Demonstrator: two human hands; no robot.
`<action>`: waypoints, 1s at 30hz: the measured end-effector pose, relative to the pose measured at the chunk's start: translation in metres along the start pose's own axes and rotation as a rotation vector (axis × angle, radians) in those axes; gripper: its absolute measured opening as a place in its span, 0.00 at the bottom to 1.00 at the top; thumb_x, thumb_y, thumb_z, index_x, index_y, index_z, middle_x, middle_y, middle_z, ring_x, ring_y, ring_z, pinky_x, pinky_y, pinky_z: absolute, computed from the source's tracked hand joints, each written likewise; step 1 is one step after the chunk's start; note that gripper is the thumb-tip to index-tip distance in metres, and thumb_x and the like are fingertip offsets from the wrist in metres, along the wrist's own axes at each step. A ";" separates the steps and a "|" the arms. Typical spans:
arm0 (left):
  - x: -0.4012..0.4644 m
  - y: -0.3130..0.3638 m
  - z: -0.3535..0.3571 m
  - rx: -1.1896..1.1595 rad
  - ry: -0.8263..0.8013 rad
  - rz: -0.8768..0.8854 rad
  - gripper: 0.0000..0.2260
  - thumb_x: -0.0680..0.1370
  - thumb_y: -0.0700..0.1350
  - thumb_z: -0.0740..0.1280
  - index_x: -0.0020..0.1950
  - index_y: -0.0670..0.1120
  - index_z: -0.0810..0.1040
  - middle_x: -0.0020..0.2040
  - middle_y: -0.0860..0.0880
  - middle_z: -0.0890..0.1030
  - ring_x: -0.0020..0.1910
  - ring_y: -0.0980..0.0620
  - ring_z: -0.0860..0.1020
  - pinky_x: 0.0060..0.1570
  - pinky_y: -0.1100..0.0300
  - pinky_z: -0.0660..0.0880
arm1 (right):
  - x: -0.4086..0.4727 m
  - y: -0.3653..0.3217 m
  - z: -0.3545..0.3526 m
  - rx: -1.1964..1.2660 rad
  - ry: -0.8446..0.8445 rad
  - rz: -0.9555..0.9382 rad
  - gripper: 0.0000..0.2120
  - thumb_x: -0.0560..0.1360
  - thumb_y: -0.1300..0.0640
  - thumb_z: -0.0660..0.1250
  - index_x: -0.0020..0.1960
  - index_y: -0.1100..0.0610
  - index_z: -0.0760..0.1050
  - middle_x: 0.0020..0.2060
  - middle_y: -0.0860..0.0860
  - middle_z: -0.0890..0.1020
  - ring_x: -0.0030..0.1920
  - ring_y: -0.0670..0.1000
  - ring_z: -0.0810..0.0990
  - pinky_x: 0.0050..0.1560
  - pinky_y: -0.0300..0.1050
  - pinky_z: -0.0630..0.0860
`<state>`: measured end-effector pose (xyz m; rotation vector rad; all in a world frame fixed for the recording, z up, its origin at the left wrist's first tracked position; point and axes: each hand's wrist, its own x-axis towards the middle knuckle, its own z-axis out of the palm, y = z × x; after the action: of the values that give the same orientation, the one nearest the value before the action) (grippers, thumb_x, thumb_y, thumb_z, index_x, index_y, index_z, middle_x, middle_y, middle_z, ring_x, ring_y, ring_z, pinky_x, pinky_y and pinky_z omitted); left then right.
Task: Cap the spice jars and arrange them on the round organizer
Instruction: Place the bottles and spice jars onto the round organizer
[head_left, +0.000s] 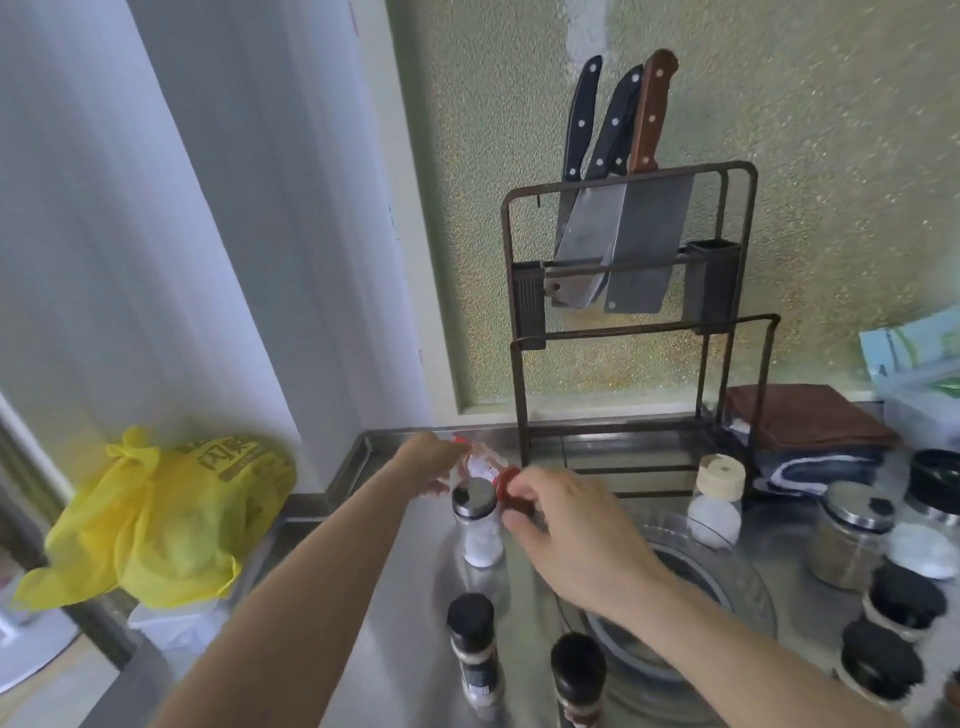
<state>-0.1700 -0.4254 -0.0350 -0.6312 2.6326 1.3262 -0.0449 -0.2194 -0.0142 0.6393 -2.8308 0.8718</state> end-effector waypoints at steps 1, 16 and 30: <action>0.010 0.005 0.004 -0.021 -0.013 -0.023 0.14 0.79 0.53 0.70 0.50 0.41 0.76 0.49 0.41 0.81 0.40 0.47 0.81 0.32 0.59 0.79 | 0.024 -0.001 0.002 -0.018 -0.011 0.007 0.10 0.82 0.51 0.64 0.58 0.55 0.78 0.55 0.50 0.84 0.56 0.53 0.82 0.57 0.51 0.79; 0.049 -0.008 0.010 -0.293 0.171 -0.080 0.21 0.60 0.50 0.81 0.47 0.41 0.85 0.45 0.43 0.88 0.44 0.46 0.87 0.49 0.52 0.85 | 0.132 0.009 0.026 0.030 -0.088 0.080 0.18 0.80 0.53 0.68 0.66 0.60 0.74 0.62 0.57 0.82 0.64 0.60 0.80 0.53 0.46 0.74; -0.137 0.072 -0.023 -0.208 0.215 0.546 0.28 0.62 0.47 0.84 0.58 0.49 0.78 0.51 0.54 0.83 0.48 0.52 0.85 0.50 0.53 0.82 | 0.059 0.000 -0.078 0.270 0.082 -0.085 0.26 0.72 0.60 0.78 0.68 0.54 0.75 0.59 0.51 0.84 0.51 0.50 0.82 0.55 0.49 0.80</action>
<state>-0.0745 -0.3634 0.0729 -0.0629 2.9985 1.7759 -0.0998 -0.1968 0.0637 0.7296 -2.6157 1.2462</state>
